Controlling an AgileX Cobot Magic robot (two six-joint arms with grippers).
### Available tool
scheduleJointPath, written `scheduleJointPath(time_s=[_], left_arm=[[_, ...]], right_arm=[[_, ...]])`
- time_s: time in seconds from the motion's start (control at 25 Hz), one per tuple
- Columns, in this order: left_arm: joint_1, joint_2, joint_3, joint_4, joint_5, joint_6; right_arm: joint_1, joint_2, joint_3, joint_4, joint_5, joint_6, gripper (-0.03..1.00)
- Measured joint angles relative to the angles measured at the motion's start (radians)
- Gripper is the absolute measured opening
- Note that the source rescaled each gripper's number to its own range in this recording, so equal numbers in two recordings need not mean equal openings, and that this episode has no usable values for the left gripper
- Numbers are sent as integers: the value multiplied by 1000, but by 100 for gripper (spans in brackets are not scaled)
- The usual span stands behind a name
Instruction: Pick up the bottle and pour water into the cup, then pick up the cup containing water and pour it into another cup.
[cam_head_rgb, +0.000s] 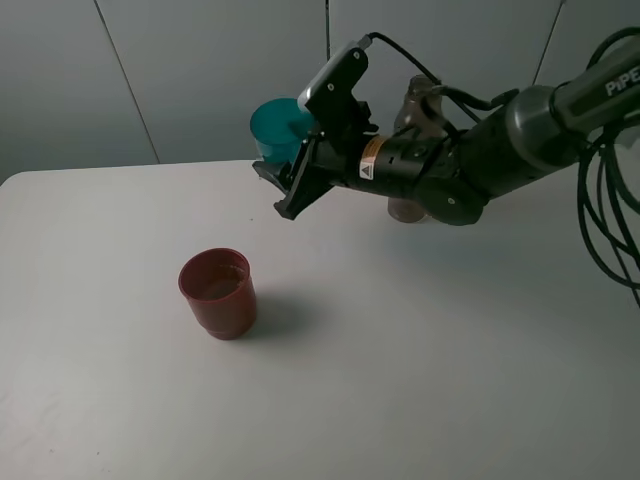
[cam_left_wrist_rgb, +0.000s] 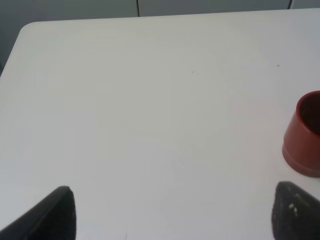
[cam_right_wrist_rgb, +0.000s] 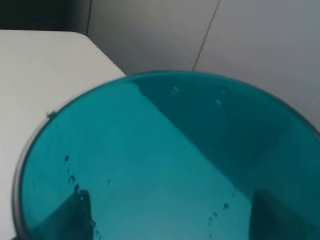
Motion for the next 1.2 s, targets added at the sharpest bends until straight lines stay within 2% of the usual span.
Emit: scheduleJointPath(time_s=[0.44,0.84,0.88,0.92,1.0,1.04,1.12,1.2], left_arm=[[0,0,0,0,0,0],[0,0,0,0,0,0],[0,0,0,0,0,0],[0,0,0,0,0,0],[0,0,0,0,0,0],[0,0,0,0,0,0],[0,0,0,0,0,0],[0,0,0,0,0,0]], right_arm=[[-20,171,8,-4,-17,43,4],[-22,191,10,-4,-7,43,4],[-22,191,10,-4,-5,46,6],[-22,191,10,-4,-5,48,17],[-22,191,10,-4,-5,51,56],[-22,191,10,-4,-5,52,72],[-22,191,10,-4,-5,56,91],[-22,191,10,-4,-5,63,98]])
